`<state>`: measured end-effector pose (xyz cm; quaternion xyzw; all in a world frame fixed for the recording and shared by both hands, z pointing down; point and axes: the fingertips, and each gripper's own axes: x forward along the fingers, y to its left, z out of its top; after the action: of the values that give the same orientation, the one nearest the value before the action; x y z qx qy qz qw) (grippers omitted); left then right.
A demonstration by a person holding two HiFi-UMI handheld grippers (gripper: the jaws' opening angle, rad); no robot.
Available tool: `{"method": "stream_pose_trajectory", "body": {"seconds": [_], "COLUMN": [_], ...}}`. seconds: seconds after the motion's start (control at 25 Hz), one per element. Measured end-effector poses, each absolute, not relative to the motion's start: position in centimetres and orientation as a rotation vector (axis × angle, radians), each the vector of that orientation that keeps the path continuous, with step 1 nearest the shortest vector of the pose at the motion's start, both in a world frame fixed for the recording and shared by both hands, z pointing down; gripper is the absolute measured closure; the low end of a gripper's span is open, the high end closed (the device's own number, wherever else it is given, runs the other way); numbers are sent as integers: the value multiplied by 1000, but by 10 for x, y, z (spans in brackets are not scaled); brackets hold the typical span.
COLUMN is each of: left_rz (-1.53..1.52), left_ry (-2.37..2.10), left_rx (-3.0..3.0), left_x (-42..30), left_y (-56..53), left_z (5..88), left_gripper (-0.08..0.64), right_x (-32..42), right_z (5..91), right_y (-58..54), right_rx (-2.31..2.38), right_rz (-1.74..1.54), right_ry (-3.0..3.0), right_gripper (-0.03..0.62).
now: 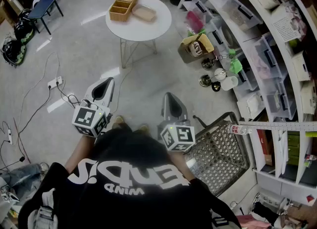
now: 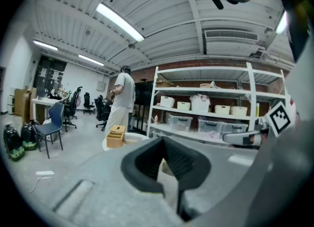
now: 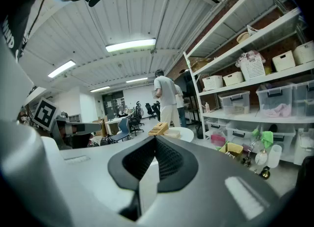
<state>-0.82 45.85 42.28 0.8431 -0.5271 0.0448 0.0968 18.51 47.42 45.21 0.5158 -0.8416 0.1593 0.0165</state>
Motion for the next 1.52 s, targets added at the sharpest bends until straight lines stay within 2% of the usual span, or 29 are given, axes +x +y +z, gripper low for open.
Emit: {"method": "stream_pose_trajectory", "body": {"seconds": [1.04, 1.52], "left_rz": [110, 94], "left_ry": [-1447, -1473], "left_rx": [2575, 2569], "left_x": [-90, -99], "left_y": [393, 300], "left_z": [432, 439], "left_gripper": [558, 558], "right_x": [107, 97], "right_z": [467, 479], "right_y": [416, 317], "right_rx": [1729, 1721], "right_rz": [581, 601], "right_ry": [-2595, -2606], "right_gripper": [592, 592]}}
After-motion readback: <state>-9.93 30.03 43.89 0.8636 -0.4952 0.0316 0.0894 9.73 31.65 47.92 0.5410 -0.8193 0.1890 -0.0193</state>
